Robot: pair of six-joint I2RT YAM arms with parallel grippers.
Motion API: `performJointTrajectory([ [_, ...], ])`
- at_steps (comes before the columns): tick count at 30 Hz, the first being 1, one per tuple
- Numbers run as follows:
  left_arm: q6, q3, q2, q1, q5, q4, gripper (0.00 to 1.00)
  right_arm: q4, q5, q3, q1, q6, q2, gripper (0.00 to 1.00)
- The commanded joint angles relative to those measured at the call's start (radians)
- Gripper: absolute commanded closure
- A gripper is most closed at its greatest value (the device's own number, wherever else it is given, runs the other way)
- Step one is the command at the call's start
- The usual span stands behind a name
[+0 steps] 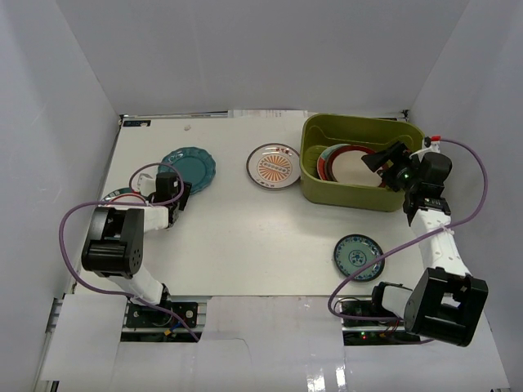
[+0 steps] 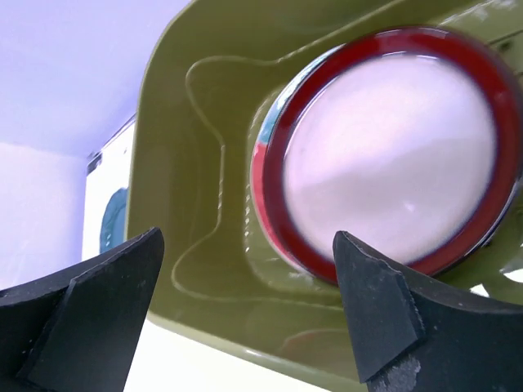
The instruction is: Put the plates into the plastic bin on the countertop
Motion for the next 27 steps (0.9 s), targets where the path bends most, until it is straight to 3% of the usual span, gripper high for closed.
performJointTrajectory([
  [1,-0.022,-0.064,0.042,0.008,0.057,-0.012,0.41,0.070,-0.124,-0.043,0.001,0.038,-0.064,0.10],
  [3,-0.025,-0.081,0.053,0.012,0.066,0.015,0.46,0.092,-0.149,-0.080,0.001,0.061,-0.096,0.10],
  [9,-0.027,-0.108,0.099,0.017,0.094,0.101,0.74,0.107,-0.181,-0.143,0.019,0.074,-0.219,0.05],
  [10,-0.022,-0.111,0.108,0.015,0.101,0.118,0.82,0.107,-0.184,-0.151,0.034,0.074,-0.249,0.05],
  [14,-0.009,-0.136,0.119,0.015,0.127,0.195,0.99,0.100,-0.173,-0.189,0.112,0.069,-0.315,0.04],
  [21,0.008,-0.251,-0.060,0.019,0.196,0.428,1.00,0.121,-0.086,-0.203,0.416,0.068,-0.338,0.05],
  [27,-0.005,-0.358,-0.260,0.035,0.267,0.534,1.00,0.164,-0.029,-0.151,0.603,0.074,-0.280,0.06],
])
